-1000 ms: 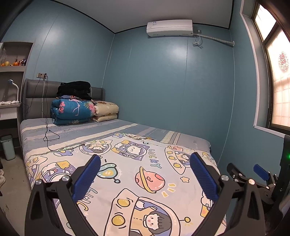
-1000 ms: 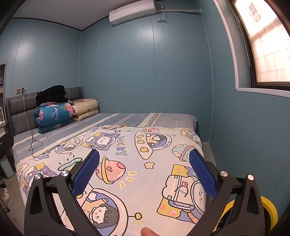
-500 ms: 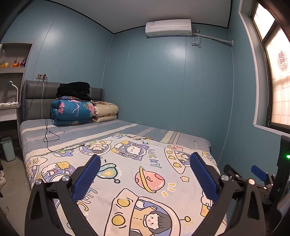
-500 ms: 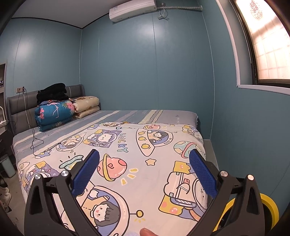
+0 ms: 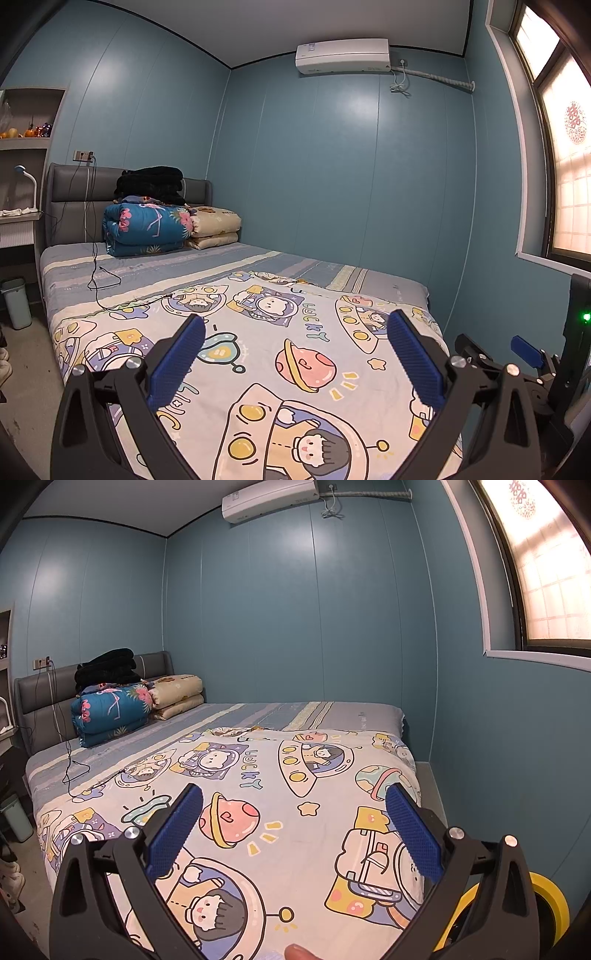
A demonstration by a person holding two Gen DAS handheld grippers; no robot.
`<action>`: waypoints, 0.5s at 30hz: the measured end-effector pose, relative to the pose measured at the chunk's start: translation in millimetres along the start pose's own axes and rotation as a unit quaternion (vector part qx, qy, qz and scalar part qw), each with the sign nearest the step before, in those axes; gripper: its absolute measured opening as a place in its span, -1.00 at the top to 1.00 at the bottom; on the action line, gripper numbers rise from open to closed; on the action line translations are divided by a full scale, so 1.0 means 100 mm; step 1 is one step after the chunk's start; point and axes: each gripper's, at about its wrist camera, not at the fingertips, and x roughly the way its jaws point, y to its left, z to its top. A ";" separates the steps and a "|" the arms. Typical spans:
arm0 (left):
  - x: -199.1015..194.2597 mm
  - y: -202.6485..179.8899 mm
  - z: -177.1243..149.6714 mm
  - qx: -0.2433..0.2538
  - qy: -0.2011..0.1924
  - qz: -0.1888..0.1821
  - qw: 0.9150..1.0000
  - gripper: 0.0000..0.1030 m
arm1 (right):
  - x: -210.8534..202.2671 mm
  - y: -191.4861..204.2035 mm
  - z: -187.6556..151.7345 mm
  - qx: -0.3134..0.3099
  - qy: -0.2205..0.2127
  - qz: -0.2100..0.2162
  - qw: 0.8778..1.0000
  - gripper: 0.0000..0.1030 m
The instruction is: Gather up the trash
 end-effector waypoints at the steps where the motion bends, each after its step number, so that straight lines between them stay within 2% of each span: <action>1: 0.00 0.00 0.00 0.000 0.000 0.000 1.000 -0.84 | 0.00 0.00 0.00 0.000 0.001 0.001 1.000 -0.84; 15: -0.01 -0.03 0.00 0.003 0.000 0.000 1.000 -0.85 | 0.03 -0.03 -0.02 0.002 0.005 0.001 1.000 -0.84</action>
